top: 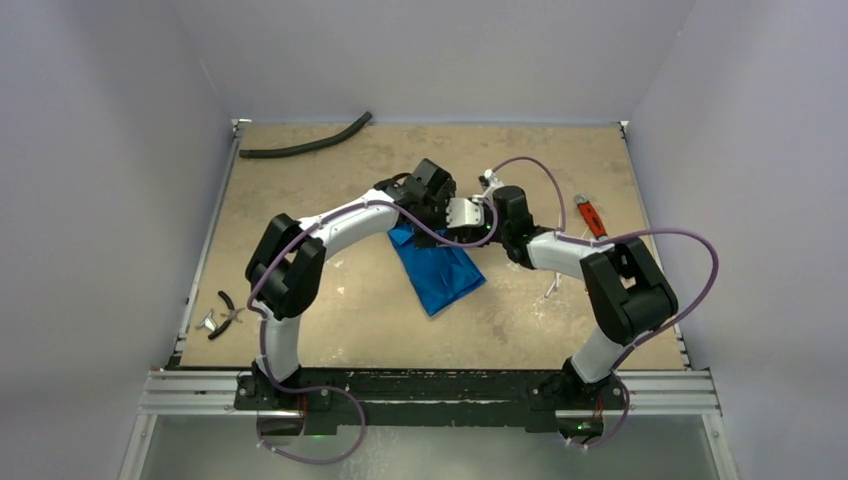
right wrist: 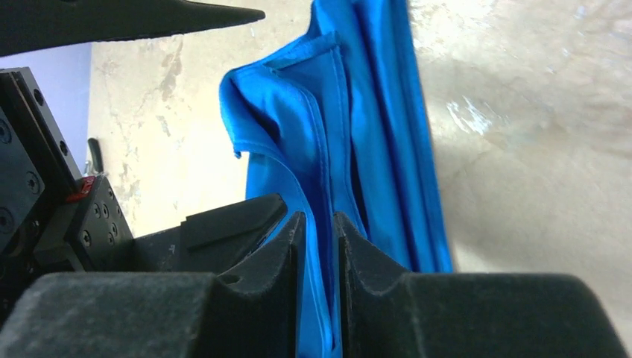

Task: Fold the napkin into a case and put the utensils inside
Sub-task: Fold the lower triangle-folded napkin at the center of the board.

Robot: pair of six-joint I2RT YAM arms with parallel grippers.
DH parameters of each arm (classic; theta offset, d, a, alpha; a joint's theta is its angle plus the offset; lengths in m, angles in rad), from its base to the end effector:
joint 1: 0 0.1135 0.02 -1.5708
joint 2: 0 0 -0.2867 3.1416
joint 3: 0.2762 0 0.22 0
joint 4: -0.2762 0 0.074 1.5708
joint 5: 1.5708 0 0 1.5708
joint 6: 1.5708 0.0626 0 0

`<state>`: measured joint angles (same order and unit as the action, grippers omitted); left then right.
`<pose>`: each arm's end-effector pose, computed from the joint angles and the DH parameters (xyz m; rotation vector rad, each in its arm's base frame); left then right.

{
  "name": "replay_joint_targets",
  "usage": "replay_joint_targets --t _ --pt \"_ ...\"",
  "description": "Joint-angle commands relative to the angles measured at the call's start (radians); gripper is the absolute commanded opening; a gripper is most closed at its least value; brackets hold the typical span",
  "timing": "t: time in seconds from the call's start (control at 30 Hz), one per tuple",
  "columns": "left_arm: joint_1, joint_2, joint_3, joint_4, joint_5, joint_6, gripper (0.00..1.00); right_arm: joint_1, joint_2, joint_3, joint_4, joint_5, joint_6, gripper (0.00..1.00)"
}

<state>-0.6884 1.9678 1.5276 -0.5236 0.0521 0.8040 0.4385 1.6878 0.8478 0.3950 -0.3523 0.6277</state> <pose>0.3267 -0.2730 0.2299 1.7345 1.8456 -0.0201 0.3161 0.1721 0.2235 -0.0369 2.1421 1.0091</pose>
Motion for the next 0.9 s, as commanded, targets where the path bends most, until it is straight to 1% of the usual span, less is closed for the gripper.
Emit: replay_joint_targets --t 0.0,0.1,0.13,0.2,0.27,0.4,0.5,0.57,0.7,0.77,0.87 --pt "0.076 0.028 -0.021 -0.051 -0.160 -0.069 0.98 -0.015 -0.134 -0.112 0.123 0.010 -0.011 0.19" --pt "0.077 0.033 -0.029 -0.050 -0.164 -0.071 0.98 0.009 -0.117 -0.178 0.218 -0.073 0.047 0.06" --pt "0.078 0.034 -0.029 -0.050 -0.164 -0.076 0.98 0.021 -0.110 -0.193 0.246 -0.085 0.060 0.03" --pt "0.084 0.034 -0.014 -0.060 -0.157 -0.093 0.99 0.036 -0.104 -0.216 0.301 -0.099 0.086 0.02" --pt "0.098 0.034 0.021 -0.086 -0.143 -0.120 0.99 0.044 -0.092 -0.209 0.318 -0.111 0.099 0.02" --pt "0.133 0.025 0.140 -0.160 -0.097 -0.178 0.99 0.054 -0.045 -0.151 0.311 -0.124 0.092 0.01" --pt "0.158 -0.016 0.165 -0.193 -0.058 -0.193 0.98 0.067 0.019 -0.092 0.306 -0.126 0.079 0.01" --pt "0.165 -0.045 0.133 -0.207 -0.023 -0.188 0.99 0.073 0.064 -0.057 0.305 -0.134 0.075 0.00" --pt "0.179 -0.109 -0.032 -0.180 0.006 -0.184 0.99 0.095 0.113 -0.009 0.300 -0.130 0.068 0.00" --pt "0.182 -0.121 -0.115 -0.149 0.002 -0.189 0.99 0.100 0.134 0.000 0.286 -0.128 0.066 0.00" --pt "0.190 -0.109 -0.165 -0.092 -0.025 -0.210 0.99 0.102 0.132 -0.014 0.283 -0.112 0.065 0.00"
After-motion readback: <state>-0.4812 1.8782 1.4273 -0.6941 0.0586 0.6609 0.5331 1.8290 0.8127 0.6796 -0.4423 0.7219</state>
